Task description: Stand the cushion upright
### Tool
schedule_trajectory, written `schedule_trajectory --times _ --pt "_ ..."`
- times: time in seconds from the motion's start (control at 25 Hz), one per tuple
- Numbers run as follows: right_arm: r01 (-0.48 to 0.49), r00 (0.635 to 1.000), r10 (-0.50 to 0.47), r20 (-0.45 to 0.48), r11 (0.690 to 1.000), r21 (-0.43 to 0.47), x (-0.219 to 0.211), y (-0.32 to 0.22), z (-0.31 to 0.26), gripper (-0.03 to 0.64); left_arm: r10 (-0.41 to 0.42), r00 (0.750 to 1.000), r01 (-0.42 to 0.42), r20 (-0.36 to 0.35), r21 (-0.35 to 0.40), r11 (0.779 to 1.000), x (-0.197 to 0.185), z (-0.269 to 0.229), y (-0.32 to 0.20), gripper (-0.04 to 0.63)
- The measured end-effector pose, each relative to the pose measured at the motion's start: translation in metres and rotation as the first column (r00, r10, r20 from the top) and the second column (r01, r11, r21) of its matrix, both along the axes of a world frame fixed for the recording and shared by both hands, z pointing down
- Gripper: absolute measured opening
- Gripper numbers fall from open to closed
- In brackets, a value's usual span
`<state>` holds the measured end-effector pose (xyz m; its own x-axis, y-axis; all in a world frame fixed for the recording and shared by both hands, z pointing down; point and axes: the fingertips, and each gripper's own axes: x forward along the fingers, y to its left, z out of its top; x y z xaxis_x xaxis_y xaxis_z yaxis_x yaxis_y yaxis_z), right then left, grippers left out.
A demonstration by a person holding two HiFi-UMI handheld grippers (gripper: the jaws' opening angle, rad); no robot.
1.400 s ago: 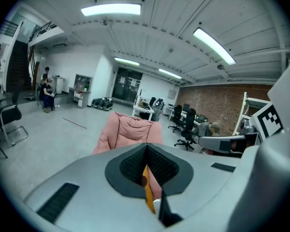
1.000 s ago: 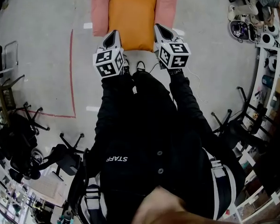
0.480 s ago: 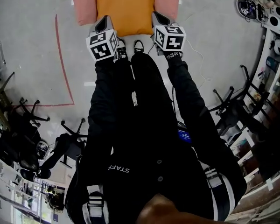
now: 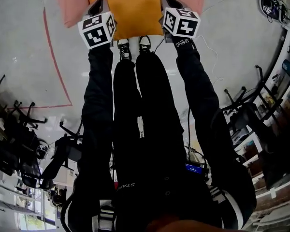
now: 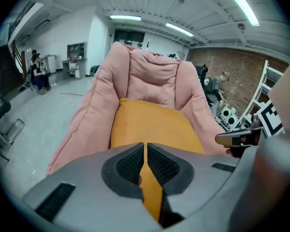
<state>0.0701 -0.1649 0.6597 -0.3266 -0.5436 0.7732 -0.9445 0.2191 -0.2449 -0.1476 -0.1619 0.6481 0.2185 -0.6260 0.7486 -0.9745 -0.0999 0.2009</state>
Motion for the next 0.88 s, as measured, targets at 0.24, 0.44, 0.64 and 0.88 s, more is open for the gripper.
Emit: schedule_trajectory --times 0.24,0.44,0.64,0.88 --pt "-0.030 0.998 0.030 -0.050 1.000 -0.002 0.009 -0.021 0.046 0.154 0.009 0.998 -0.007 0.059 -0.038 0.999 -0.008 0.049 -0.017 0.131" --pt "-0.040 0.999 0.037 -0.038 0.997 -0.064 0.005 -0.027 0.076 0.244 0.022 0.993 -0.012 0.118 -0.086 0.996 -0.018 0.077 -0.027 0.207" --pt "-0.025 1.000 0.026 0.012 0.993 -0.113 -0.006 -0.029 0.090 0.165 0.033 0.998 -0.027 0.049 -0.115 0.993 -0.012 0.087 -0.031 0.107" --pt "-0.016 1.000 0.016 -0.003 0.995 -0.097 -0.013 -0.027 0.082 0.023 0.054 0.997 -0.048 0.048 -0.116 0.992 -0.007 0.082 -0.028 0.017"
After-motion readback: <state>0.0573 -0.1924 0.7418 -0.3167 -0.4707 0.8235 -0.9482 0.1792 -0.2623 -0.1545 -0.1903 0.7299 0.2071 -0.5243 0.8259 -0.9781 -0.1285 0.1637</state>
